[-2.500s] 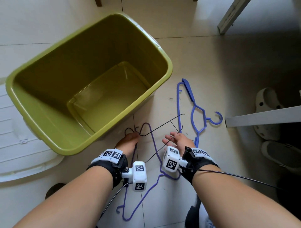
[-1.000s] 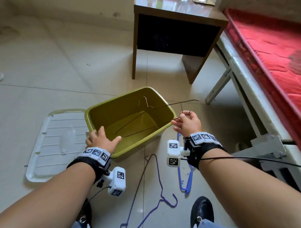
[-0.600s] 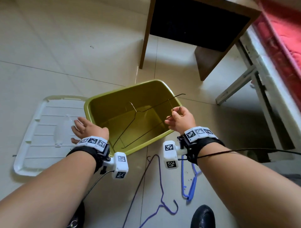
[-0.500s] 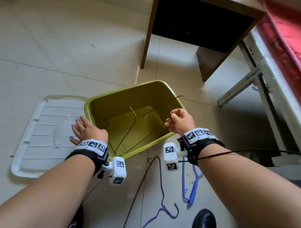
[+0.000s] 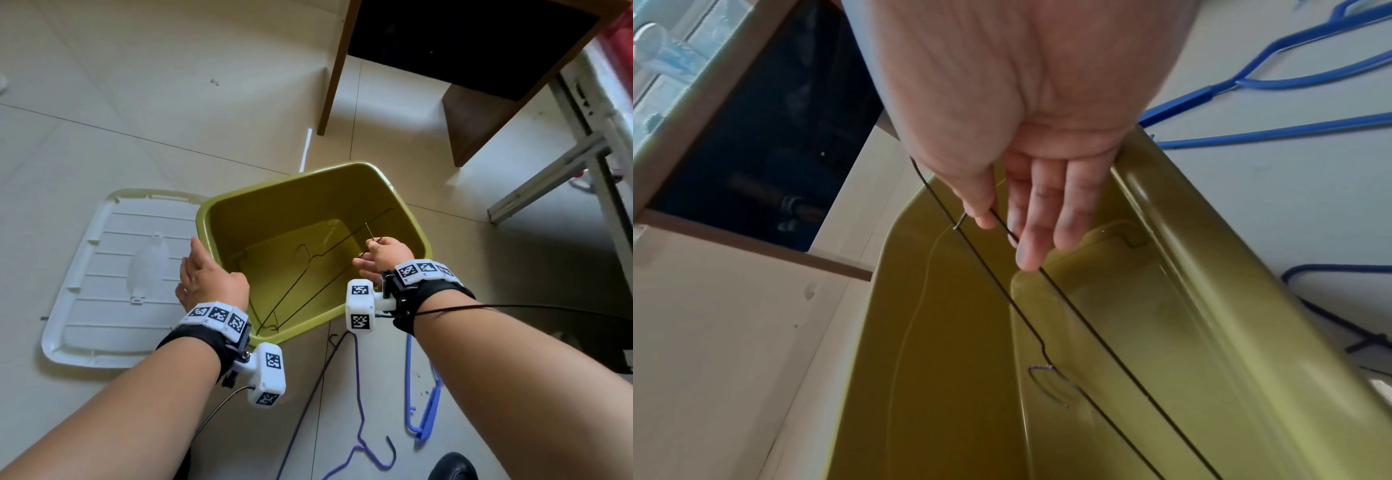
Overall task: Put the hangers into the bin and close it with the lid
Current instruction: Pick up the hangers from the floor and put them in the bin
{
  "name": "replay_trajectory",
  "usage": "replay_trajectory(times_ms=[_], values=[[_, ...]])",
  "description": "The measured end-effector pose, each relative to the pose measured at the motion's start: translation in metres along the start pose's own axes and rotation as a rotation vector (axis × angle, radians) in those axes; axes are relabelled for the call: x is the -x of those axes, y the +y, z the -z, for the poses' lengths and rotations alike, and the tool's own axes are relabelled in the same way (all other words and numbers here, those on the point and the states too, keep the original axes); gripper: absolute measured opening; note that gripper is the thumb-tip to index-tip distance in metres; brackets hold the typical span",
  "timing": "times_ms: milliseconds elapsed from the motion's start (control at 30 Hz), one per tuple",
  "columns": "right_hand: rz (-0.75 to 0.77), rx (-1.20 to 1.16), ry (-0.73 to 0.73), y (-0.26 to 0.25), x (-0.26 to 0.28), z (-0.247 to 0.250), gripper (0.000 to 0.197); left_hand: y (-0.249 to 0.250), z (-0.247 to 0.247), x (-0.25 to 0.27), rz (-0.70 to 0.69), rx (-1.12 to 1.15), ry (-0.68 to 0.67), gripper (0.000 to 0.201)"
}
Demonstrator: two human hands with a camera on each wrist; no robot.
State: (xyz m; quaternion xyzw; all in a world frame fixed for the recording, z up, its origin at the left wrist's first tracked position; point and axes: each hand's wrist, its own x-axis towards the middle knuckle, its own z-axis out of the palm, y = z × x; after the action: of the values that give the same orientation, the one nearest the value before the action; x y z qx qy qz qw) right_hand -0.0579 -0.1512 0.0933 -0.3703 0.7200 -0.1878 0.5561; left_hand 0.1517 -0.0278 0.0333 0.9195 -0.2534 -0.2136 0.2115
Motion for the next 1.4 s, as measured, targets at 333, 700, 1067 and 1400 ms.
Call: replay_trajectory(times_ms=[333,700,1067,1400], values=[[0.079,-0.093,-0.062,0.015,0.017,0.019,0.028,0.004,0.005,0.002,-0.011,-0.056,-0.023,0.091],[-0.144,-0.095,-0.022,0.09,0.034,0.072,0.01,0.088,0.006,0.098,-0.743,0.121,-0.231,0.055],[-0.493,-0.187,-0.028,0.195,0.059,0.084,0.009,0.045,-0.066,0.162,-0.652,0.039,-0.825,0.024],[-0.664,0.04,-0.081,0.29,0.052,0.091,0.032,-0.018,-0.13,0.14,-0.104,-0.218,-0.889,0.042]])
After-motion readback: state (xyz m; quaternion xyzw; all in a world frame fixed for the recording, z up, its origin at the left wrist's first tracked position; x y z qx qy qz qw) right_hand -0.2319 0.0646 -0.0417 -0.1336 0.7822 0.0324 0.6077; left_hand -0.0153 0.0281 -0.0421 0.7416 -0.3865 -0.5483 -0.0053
